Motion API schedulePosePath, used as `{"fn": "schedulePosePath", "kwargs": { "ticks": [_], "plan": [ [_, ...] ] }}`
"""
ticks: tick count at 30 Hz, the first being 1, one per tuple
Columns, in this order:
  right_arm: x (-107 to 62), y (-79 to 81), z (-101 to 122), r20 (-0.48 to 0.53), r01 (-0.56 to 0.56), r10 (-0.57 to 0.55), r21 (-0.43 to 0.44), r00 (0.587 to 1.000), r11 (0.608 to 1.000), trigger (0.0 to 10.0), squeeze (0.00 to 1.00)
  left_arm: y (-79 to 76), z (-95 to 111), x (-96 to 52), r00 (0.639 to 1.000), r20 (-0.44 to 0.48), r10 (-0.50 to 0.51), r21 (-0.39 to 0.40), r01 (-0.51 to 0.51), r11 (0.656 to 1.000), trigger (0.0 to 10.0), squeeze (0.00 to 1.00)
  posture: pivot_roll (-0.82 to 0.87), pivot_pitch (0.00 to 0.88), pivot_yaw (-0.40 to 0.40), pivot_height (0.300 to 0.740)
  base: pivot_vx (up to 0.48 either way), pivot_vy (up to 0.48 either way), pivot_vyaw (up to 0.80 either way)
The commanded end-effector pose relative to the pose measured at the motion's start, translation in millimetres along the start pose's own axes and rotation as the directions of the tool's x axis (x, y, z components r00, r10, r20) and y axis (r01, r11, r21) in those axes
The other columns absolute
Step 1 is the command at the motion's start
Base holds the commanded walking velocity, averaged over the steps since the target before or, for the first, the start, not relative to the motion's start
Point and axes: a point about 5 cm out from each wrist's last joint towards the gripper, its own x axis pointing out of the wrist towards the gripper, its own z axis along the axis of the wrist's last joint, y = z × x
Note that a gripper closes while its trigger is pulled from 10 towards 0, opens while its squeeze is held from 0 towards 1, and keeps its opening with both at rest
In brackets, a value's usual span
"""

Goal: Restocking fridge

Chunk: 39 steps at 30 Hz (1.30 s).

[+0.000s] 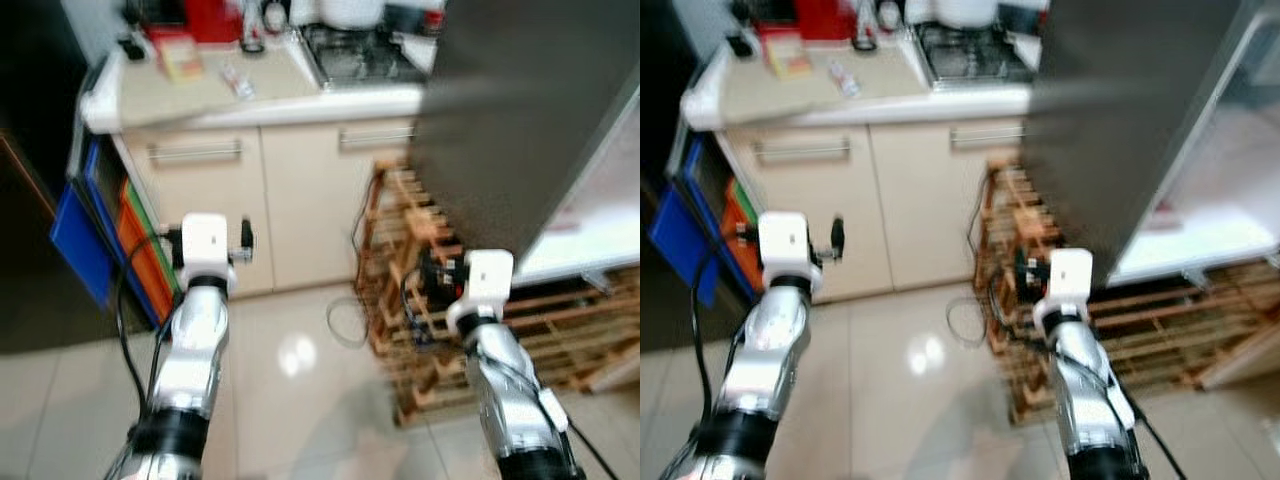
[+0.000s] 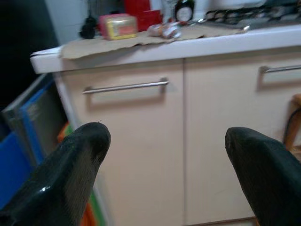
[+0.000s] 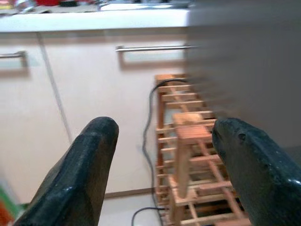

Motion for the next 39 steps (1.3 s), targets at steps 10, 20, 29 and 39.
{"fn": "schedulePosePath", "kwargs": {
  "ticks": [10,20,29,39],
  "plan": [
    [3.6,-3.4,-1.1,-0.02,0.028,-0.028,0.012,0.999,1.0,10.0,0.27,4.6,2.4,0.6,1.0,-0.019,0.014,-0.034,-0.015,0.999,10.0,0.0,0.09,0.0,-0.013,0.74,0.136,0.0,0.33],
    [8.6,-6.2,22.8,0.115,0.066,-0.064,-0.013,0.991,0.998,10.0,0.25,-1.3,21.7,2.9,0.992,0.125,-0.027,-0.012,0.029,1.0,10.0,0.0,0.09,0.0,-0.012,0.74,0.444,0.051,0.0],
    [10.2,2.7,22.6,0.115,0.031,-0.032,0.017,0.993,0.999,10.0,0.25,-2.6,22.5,1.7,0.988,0.145,-0.051,0.022,0.048,0.999,10.0,0.0,0.1,0.0,-0.009,0.74,0.37,0.304,0.0],
    [15.1,6.4,24.8,0.112,0.01,-0.011,0.016,0.994,1.0,10.0,0.25,-6.1,29.1,1.1,0.983,0.173,-0.059,0.016,0.057,0.998,10.0,0.0,0.12,0.0,-0.014,0.74,0.368,0.309,0.0]
  ]
}}
